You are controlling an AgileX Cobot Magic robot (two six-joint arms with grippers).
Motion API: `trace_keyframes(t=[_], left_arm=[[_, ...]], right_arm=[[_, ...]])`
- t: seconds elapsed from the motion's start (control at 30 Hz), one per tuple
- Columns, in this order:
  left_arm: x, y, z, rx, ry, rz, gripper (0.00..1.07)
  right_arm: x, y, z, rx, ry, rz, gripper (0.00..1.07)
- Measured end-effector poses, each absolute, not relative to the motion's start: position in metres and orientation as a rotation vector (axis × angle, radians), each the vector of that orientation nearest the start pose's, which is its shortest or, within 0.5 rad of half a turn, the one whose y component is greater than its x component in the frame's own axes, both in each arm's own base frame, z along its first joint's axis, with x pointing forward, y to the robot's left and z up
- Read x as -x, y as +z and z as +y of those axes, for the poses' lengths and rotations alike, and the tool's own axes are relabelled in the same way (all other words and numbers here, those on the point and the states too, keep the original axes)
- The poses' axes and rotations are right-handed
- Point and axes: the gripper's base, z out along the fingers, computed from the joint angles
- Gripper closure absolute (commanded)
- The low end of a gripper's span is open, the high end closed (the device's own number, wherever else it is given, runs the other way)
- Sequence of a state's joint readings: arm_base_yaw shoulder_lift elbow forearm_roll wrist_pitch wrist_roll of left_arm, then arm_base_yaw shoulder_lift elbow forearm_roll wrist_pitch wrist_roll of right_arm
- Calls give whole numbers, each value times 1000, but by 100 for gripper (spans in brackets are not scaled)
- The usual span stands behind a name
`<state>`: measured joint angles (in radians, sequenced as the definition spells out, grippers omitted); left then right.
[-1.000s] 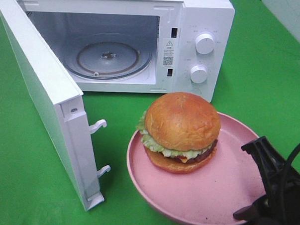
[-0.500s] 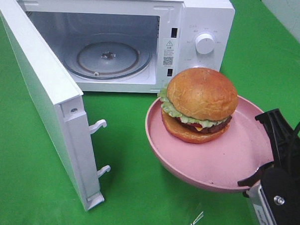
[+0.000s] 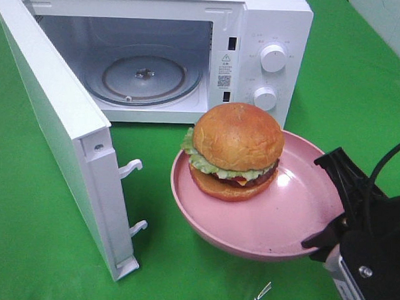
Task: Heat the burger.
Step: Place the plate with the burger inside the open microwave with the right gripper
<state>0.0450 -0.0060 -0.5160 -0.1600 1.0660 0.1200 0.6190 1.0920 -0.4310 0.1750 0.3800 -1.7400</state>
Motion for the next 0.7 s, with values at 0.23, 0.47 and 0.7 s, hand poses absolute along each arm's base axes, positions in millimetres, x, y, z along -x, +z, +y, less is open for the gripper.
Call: trace_keyframes(t=[0.23,0.47,0.7], left_arm=[[8,282,-13,-86,-86,2017,10],[8,282,-13,-86,-86,2017,10],[8,282,-13,-86,-86,2017,10]], right_arm=[[-156,195,117,2255,-313,1117,107],[-180,203,132,2281,-346,1079,107],[-195,203,142,2289,-343,1081,107]])
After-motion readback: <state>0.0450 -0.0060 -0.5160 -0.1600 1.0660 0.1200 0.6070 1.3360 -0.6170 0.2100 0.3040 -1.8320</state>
